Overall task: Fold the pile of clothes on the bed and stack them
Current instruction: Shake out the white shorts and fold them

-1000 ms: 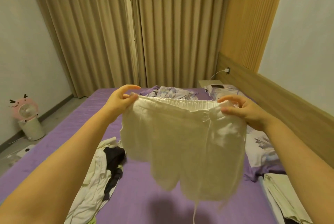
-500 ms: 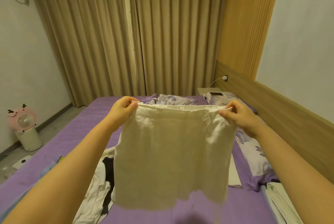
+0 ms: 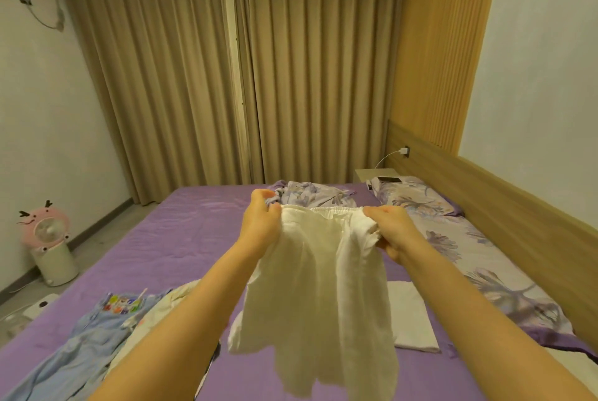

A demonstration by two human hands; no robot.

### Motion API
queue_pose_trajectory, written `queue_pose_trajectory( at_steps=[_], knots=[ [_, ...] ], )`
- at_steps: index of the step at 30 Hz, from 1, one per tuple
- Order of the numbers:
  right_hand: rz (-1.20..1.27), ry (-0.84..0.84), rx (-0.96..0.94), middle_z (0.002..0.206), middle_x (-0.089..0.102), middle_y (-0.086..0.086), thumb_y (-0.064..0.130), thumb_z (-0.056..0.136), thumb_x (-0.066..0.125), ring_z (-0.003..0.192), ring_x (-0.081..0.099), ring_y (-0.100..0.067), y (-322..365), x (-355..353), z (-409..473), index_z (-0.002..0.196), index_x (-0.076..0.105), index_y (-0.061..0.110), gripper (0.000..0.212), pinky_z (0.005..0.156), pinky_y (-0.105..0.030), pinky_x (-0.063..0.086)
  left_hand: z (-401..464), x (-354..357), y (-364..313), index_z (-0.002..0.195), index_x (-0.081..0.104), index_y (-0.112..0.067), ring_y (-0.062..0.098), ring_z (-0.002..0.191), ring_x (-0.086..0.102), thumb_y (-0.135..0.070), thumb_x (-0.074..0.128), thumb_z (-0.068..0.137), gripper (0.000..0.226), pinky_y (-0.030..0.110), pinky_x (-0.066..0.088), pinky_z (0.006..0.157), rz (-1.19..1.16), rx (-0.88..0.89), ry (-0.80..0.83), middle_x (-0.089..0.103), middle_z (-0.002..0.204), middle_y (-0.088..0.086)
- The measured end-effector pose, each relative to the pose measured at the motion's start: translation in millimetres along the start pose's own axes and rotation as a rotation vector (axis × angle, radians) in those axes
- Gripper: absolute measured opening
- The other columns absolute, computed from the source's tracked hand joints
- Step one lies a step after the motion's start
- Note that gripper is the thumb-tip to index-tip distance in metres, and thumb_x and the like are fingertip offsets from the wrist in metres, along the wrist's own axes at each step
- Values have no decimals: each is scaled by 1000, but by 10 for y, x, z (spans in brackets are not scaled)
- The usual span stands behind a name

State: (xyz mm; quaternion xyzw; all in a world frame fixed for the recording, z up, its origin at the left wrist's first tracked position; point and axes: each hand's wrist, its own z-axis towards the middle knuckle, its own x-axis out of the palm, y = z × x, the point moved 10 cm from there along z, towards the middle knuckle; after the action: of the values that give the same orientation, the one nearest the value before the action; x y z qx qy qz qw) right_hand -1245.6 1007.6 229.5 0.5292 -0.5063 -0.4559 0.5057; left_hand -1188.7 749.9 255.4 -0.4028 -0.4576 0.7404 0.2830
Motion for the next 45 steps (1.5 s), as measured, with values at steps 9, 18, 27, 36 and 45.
queue_pose_trajectory(
  at_steps=[9, 18, 27, 36, 45],
  knots=[
    [89, 206, -98, 80, 66, -7, 5, 82, 70, 64, 66, -13, 228, 560, -326, 97, 59, 3, 18, 52, -24, 54, -265, 396, -341, 101, 57, -27, -4, 74, 63, -31, 66, 87, 18, 10, 45, 56, -165, 111, 69, 65, 85, -12],
    [225, 410, -163, 97, 74, -8, 13, 96, 45, 90, 70, -16, 309, 796, -558, 94, 74, 11, 29, 79, -28, 58, -318, 447, -250, 98, 68, -10, 14, 86, 65, -37, 62, 90, 28, 25, 50, 70, -325, -21, 115, 70, 90, 1],
    [10, 239, -288, 111, 66, -11, 0, 95, 46, 110, 60, -24, 267, 591, -494, 104, 65, 14, 26, 86, -24, 53, -334, 325, -346, 102, 63, -11, 14, 82, 63, -9, 60, 90, 12, 23, 53, 69, -378, 2, 89, 68, 93, 5],
    [73, 418, -190, 125, 64, 1, 29, 76, 73, 116, 59, -14, -68, 505, -266, 134, 47, 13, 66, 92, -30, 51, -314, 94, -521, 102, 65, -2, 23, 82, 61, -5, 48, 88, 22, 40, 52, 77, -389, 74, 268, 66, 91, 13],
    [-9, 420, -158, 104, 72, 0, 22, 74, 78, 95, 69, -16, -524, 675, -139, 107, 67, 22, 35, 80, -32, 57, -266, -132, 271, 90, 44, -28, 2, 66, 42, -17, 39, 98, 14, 15, 38, 59, 171, 153, 165, 48, 83, -8]
  ],
)
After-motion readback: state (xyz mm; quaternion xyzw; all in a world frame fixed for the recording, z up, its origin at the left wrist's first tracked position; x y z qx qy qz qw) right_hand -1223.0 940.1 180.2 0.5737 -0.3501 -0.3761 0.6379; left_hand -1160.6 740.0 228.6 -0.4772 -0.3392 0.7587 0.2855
